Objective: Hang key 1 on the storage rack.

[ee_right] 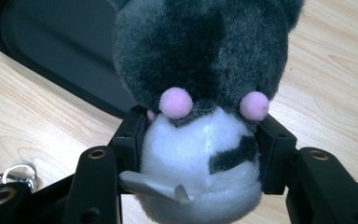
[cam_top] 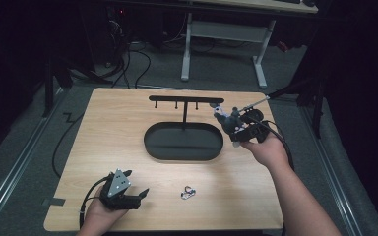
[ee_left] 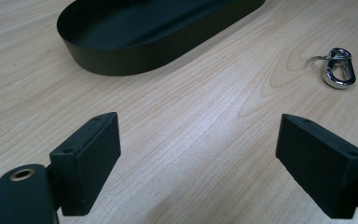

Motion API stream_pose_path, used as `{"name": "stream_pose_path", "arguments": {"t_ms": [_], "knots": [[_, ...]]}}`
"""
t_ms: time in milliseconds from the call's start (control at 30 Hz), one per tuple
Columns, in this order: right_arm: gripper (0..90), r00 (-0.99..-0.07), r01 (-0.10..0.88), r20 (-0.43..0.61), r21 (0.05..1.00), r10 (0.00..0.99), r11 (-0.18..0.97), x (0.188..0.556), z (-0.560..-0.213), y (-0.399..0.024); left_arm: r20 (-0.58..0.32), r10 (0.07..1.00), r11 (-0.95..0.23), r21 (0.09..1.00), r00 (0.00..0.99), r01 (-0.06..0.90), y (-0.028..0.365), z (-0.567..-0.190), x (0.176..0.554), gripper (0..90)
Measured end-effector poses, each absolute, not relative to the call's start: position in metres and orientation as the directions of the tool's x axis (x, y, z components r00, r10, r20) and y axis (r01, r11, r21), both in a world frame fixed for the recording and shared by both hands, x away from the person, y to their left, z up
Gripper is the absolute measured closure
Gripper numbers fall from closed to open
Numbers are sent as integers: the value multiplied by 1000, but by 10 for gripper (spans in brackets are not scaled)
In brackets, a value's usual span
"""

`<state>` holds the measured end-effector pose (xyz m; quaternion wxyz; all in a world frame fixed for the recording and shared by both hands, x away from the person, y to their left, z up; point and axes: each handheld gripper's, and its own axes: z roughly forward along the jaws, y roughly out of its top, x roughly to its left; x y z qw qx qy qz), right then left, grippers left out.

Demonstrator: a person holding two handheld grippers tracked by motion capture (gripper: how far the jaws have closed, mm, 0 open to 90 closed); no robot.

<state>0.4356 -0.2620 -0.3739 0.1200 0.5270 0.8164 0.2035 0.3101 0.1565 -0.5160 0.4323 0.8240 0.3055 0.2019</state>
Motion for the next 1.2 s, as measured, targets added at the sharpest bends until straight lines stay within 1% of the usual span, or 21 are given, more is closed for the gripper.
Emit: {"name": "stream_pose_path", "arguments": {"t_ms": [333,500,600,733,800,867,1000,1200], "knots": [[470,-403,823,34,450,914,346,455,-389,-253,67,679,-438,836,731,330,158,-515,311,145],[463,-396,835,58,438,916,333,464,-400,-247,68,676,-441,835,734,329,159,-516,311,145],[445,-398,837,57,431,916,337,467,-405,-242,67,678,-439,836,732,330,160,-516,311,146],[385,-399,837,62,432,915,336,470,-412,-238,63,679,-434,838,731,331,161,-516,312,145],[359,-390,841,65,430,918,327,471,-413,-236,64,678,-436,837,732,331,161,-516,312,146],[352,-395,841,64,427,916,333,472,-414,-236,63,679,-436,836,732,332,160,-516,312,145],[350,-403,832,63,441,913,337,469,-413,-237,65,679,-438,835,731,332,160,-516,312,145],[348,-401,826,86,464,912,319,460,-410,-241,65,678,-440,834,732,333,159,-516,312,145]]}}
